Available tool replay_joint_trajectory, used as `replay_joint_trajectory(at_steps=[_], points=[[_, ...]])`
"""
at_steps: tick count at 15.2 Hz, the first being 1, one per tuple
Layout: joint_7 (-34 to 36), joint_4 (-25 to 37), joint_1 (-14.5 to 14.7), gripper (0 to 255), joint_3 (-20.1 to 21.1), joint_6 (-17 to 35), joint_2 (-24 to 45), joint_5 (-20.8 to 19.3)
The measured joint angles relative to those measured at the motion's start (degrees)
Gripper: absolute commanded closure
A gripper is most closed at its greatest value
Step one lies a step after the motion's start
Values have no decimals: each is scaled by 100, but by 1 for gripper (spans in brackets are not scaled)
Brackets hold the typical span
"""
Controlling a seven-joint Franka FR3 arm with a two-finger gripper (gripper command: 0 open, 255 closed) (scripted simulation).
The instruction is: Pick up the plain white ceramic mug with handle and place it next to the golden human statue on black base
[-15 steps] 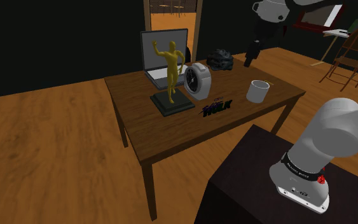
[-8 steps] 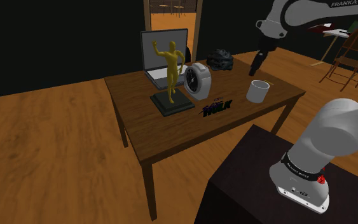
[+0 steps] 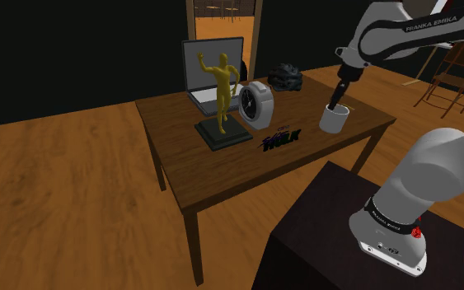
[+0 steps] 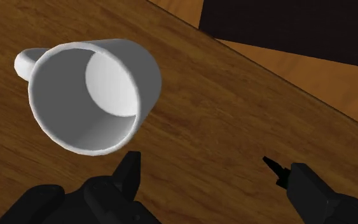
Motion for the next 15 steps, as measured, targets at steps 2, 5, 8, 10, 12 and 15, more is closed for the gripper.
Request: replay_joint_trajectory(at_steps=[2,5,8,10,12,15], points=[[-326,32,-20,0,-341,249,282,-55],[-833,79,-4,0,-862,634,716,-71],[-1065,94,89,0,-1130,958,1069,-7],[-1100,24,134,0,-1207,1165,1211,20],[-1133,-51,162,0,-1274,1346,1321,36],[-1178,-114,218,0,-1358,1565,1483,82]])
